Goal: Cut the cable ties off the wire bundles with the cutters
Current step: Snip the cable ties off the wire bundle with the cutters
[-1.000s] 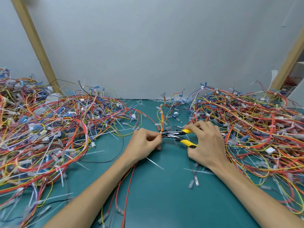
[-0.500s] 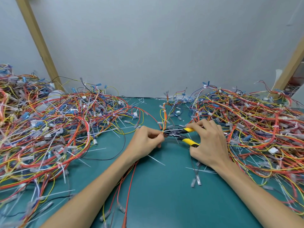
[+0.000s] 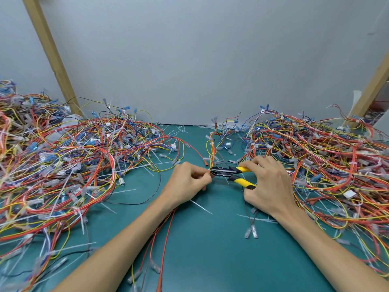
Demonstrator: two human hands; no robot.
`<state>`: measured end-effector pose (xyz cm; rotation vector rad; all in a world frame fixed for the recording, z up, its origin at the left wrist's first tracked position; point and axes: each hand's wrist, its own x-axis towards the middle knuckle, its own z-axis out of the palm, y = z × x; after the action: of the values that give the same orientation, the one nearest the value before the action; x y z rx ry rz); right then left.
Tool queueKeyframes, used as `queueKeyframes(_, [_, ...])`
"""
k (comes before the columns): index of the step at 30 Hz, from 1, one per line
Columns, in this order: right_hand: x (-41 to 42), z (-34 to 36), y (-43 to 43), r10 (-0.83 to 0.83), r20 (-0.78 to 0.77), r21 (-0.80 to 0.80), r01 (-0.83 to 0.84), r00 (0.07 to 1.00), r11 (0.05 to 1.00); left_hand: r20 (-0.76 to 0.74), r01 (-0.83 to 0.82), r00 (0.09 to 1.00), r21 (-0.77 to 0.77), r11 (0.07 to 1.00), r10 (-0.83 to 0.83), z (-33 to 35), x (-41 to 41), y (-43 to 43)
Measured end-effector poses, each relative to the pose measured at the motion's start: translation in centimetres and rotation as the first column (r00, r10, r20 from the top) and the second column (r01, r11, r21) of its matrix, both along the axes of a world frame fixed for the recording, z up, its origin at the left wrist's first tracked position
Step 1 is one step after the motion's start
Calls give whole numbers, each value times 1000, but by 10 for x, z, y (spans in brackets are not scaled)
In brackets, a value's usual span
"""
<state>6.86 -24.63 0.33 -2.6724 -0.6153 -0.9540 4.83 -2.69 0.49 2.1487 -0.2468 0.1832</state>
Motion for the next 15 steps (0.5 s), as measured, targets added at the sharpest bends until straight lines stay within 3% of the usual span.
queueKeyframes(6, [1,-1,0,-11,-21,36,12,1000,999,29,-50,998,42,998,48,-3,2,-2])
queueKeyframes(12, [1,0,0,-36,-58,52,39,998,998,35,-127,991,-88,988,131,-4,0,-3])
queueKeyframes(15, [0,1,0,-33,-50,38,35,998,999,92,-118,989,-28,993,120,-4,-2,-5])
